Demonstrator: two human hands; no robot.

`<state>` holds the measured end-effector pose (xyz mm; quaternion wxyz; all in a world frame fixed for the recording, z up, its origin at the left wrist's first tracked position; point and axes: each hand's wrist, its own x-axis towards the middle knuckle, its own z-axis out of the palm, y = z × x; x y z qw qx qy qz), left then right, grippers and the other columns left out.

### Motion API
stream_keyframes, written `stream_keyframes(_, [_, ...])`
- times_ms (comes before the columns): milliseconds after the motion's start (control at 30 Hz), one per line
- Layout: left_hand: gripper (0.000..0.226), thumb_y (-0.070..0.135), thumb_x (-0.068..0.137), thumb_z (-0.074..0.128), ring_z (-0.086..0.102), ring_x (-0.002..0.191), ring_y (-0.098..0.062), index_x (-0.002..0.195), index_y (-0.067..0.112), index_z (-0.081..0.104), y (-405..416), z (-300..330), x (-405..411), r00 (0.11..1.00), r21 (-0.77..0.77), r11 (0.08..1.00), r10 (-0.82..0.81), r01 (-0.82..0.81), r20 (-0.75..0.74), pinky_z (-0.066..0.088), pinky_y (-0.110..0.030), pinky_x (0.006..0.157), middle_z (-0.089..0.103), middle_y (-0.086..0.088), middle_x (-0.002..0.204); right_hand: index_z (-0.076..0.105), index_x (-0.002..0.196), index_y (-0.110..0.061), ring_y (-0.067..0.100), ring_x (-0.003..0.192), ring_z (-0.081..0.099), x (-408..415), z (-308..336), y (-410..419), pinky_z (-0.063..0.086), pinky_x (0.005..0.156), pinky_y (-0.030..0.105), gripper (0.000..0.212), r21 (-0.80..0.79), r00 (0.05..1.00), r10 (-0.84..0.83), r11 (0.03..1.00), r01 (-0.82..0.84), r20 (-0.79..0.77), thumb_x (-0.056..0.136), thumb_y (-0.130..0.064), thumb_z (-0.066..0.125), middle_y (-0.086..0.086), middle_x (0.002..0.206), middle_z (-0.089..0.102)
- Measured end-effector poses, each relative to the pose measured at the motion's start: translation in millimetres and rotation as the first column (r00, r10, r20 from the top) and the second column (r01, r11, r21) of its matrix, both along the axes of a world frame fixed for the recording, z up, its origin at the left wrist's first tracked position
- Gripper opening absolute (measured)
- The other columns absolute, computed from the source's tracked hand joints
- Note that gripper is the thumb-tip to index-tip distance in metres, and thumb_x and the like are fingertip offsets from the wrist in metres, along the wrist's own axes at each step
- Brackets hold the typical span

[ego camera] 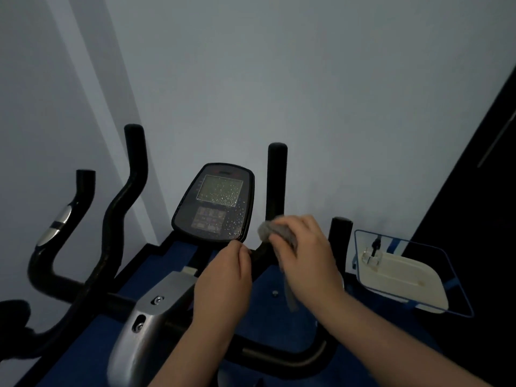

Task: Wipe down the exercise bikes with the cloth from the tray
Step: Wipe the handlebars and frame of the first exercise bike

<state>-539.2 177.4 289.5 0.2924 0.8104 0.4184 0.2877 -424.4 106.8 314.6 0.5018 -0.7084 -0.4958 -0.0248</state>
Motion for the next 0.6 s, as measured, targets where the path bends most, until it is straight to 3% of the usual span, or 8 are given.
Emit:
stream_keyframes(67, [0.026,0.027,0.1,0.035,0.057,0.068,-0.015,0.084,0.017,0.054,1,1,1,1.0,0.017,1.0,0.0,0.0,-0.014,0.047,-0.042,0.064,0.06,0.001,0.073,0.059,0.099,-0.024,-0.009,0.085,0.048,18,23,11,0.035,0.075,-0.001,0.012,0.11,0.999,-0.04,0.993,0.041,-0.005,0.09,-0.016,0.06,-0.003,0.1,0.05])
stream_keyframes(167, [0.026,0.025,0.1,0.036,0.058,0.07,-0.016,0.084,0.017,0.054,1,1,1,1.0,-0.003,1.0,0.017,-0.017,-0.005,0.048,-0.045,0.068,0.061,0.0,0.074,0.06,0.11,-0.019,-0.012,0.086,0.047,38,76,46,0.034,0.078,-0.003,0.018,0.301,0.992,-0.102,0.946,0.12,-0.076,0.092,-0.018,0.058,-0.001,0.105,0.048])
stream_keyframes(300, [0.024,0.028,0.099,0.036,0.059,0.07,-0.011,0.082,0.024,0.053,-1,1,1,0.999,0.003,0.999,0.043,-0.043,-0.007,0.049,-0.042,0.067,0.061,0.005,0.073,0.065,0.114,-0.019,-0.004,0.079,0.047,41,81,60,0.03,0.072,-0.006,0.028,0.189,0.994,-0.099,0.976,0.104,-0.038,0.087,-0.023,0.067,-0.001,0.1,0.049])
stream_keyframes(400, [0.024,0.029,0.099,0.036,0.057,0.068,-0.007,0.081,0.026,0.051,-1,2,1,0.999,0.009,0.999,0.04,-0.04,-0.023,0.048,-0.038,0.066,0.06,0.006,0.073,0.068,0.108,-0.023,0.011,0.08,0.05,58,91,54,0.03,0.062,0.01,0.022,0.076,0.985,-0.144,0.988,0.137,0.1,0.087,-0.029,0.065,-0.001,0.092,0.05])
stream_keyframes(467, [0.023,0.03,0.099,0.036,0.057,0.068,-0.006,0.081,0.027,0.051,-1,3,1,0.999,0.016,0.999,0.041,-0.041,-0.028,0.047,-0.035,0.064,0.06,0.007,0.073,0.069,0.106,-0.022,0.012,0.079,0.048,65,110,63,0.027,0.064,0.016,0.021,-0.008,0.981,-0.124,0.992,0.126,0.148,0.089,-0.032,0.062,0.001,0.092,0.048])
stream_keyframes(600, [0.023,0.031,0.099,0.036,0.056,0.067,-0.005,0.082,0.028,0.052,-1,4,2,0.997,0.031,0.997,0.067,-0.065,-0.033,0.046,-0.033,0.062,0.06,0.008,0.073,0.066,0.101,-0.015,0.016,0.083,0.052,57,105,71,0.032,0.069,0.022,0.023,-0.044,0.992,-0.119,0.992,0.121,0.05,0.094,-0.033,0.054,0.005,0.097,0.055])
